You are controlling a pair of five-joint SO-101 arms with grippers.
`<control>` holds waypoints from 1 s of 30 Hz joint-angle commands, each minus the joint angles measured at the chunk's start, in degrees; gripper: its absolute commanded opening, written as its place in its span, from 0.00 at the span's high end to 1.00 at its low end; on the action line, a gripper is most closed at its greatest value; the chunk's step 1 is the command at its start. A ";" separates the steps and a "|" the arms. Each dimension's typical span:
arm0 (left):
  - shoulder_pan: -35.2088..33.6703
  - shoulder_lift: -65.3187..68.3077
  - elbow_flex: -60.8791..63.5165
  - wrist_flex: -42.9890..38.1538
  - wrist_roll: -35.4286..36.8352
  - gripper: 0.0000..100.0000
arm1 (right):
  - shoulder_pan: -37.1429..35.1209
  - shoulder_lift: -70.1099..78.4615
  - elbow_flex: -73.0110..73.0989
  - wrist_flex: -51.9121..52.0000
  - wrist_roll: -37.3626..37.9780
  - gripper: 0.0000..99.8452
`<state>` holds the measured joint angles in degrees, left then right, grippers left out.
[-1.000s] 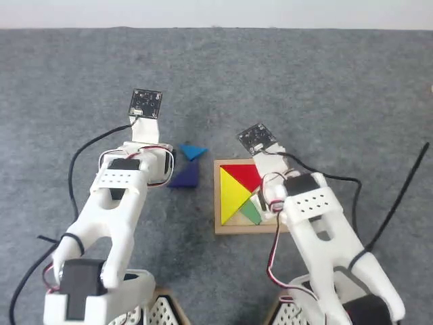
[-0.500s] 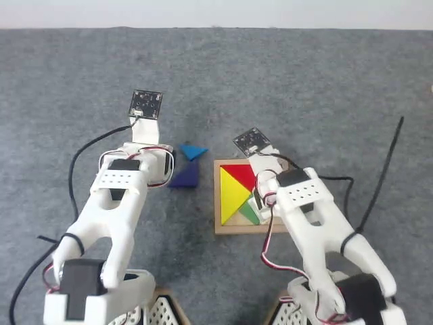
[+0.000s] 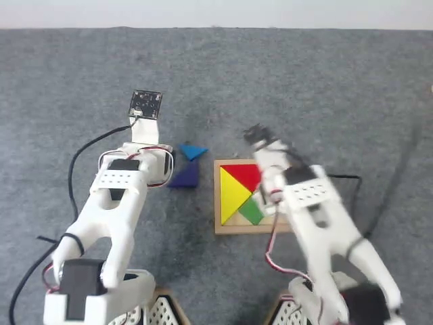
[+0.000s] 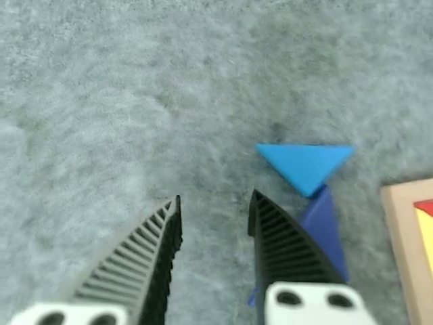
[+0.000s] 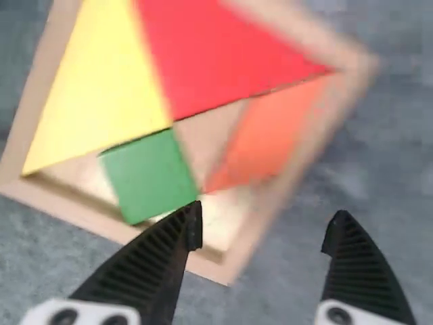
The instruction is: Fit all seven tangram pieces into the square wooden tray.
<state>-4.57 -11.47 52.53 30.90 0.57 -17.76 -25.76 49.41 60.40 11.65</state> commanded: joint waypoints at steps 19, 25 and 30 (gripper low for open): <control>5.54 26.81 -49.54 46.86 -19.52 0.78 | 30.11 -29.23 27.96 -6.64 13.10 0.70; 6.95 40.62 -66.42 43.43 -25.58 0.78 | 30.11 -28.97 29.10 -7.52 13.01 0.70; 7.21 50.64 -80.57 46.24 -37.19 0.78 | 30.02 -28.79 30.24 -10.07 13.01 0.70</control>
<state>2.29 36.88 -18.51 75.47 -29.58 11.69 -53.54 80.09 51.87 23.87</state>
